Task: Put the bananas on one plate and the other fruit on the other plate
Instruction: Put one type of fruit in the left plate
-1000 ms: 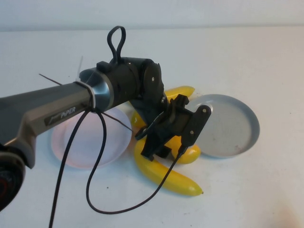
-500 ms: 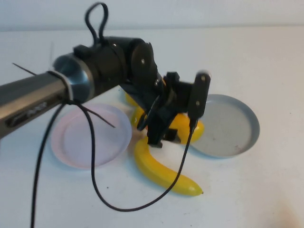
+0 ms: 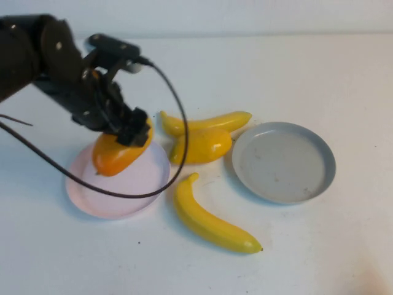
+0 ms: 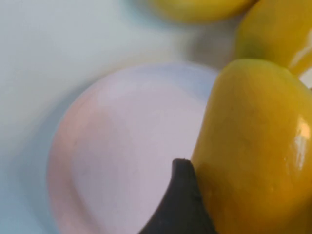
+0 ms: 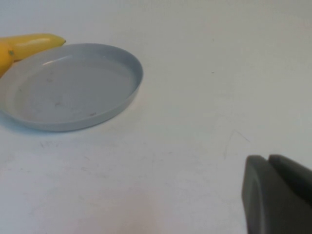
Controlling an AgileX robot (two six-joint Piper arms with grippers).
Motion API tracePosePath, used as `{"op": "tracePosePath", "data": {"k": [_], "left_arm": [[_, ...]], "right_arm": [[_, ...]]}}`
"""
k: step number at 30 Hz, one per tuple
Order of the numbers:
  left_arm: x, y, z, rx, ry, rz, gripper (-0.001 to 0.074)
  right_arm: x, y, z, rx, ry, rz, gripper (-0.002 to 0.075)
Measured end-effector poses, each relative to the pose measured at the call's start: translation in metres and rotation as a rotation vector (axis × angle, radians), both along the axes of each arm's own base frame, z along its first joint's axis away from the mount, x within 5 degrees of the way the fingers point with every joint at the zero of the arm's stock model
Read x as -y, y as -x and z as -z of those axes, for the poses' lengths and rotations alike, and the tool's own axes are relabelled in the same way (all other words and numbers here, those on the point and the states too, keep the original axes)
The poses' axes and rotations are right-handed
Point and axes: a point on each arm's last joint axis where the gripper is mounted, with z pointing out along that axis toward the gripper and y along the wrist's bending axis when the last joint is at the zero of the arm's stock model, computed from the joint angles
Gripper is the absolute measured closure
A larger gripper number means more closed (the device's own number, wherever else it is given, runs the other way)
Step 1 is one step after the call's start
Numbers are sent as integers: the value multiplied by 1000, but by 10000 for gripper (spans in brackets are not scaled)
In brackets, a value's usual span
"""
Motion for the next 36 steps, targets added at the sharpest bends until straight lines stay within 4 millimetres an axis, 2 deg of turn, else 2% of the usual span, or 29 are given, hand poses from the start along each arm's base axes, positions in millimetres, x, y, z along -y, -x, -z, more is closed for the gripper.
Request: {"op": "tracePosePath", "data": {"k": [5, 17, 20, 24, 28, 32, 36], "left_arm": [[-25, -2, 27, -20, -39, -77, 233], [-28, -13, 76, -131, -80, -102, 234], [-29, -13, 76, -127, -87, -99, 209], [-31, -14, 77, -118, -112, -92, 86], [-30, -11, 64, -64, -138, -81, 66], [-15, -1, 38, 47, -143, -22, 66], [16, 5, 19, 141, -169, 153, 66]], "right_arm": [[0, 0, 0, 0, 0, 0, 743], [0, 0, 0, 0, 0, 0, 743], [0, 0, 0, 0, 0, 0, 743], [0, 0, 0, 0, 0, 0, 743], [0, 0, 0, 0, 0, 0, 743], [0, 0, 0, 0, 0, 0, 743], [0, 0, 0, 0, 0, 0, 743]]}}
